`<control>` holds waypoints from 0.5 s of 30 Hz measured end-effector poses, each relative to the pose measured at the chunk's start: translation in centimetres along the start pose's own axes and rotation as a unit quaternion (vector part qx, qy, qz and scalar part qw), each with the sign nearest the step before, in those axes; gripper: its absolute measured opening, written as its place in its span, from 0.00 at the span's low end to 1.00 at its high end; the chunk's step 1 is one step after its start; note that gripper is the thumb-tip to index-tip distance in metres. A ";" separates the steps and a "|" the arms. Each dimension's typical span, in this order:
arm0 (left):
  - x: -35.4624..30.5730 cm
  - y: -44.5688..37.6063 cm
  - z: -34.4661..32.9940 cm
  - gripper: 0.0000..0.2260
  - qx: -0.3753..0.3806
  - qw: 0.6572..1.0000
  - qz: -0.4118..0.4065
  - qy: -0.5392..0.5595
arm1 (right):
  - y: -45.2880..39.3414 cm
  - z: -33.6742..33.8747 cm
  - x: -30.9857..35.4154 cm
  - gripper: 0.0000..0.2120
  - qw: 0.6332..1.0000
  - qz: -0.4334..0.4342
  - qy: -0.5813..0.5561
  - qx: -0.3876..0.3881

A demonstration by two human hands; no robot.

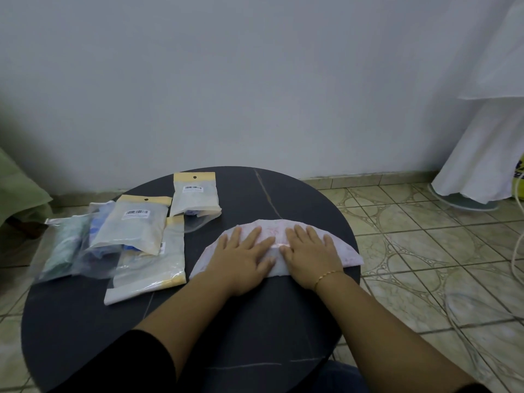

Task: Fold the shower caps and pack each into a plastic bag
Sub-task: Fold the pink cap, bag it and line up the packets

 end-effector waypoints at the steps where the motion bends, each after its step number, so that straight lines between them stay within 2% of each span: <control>1: 0.4 0.0 0.0 0.25 0.008 1.000 0.017 0.002 | 0.0 0.0 -0.1 0.26 1.000 -0.006 0.000 0.005; 10: 2.4 0.8 0.5 0.34 0.038 0.996 0.072 0.027 | 0.6 0.4 -2.5 0.27 0.998 -0.057 -0.028 0.029; 15: 4.2 1.2 0.5 0.32 0.026 0.993 0.108 0.037 | 1.2 0.9 -4.3 0.28 0.992 -0.113 -0.042 0.032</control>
Point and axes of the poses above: each hand's wrist, its own y-axis away from the middle knuckle, its own z-axis out of the back of the hand, x = y × z, the point moved 7 cm from there along -y, towards the middle knuckle, and after that the axes turned 11 degrees about -x, right-handed, at the moved point
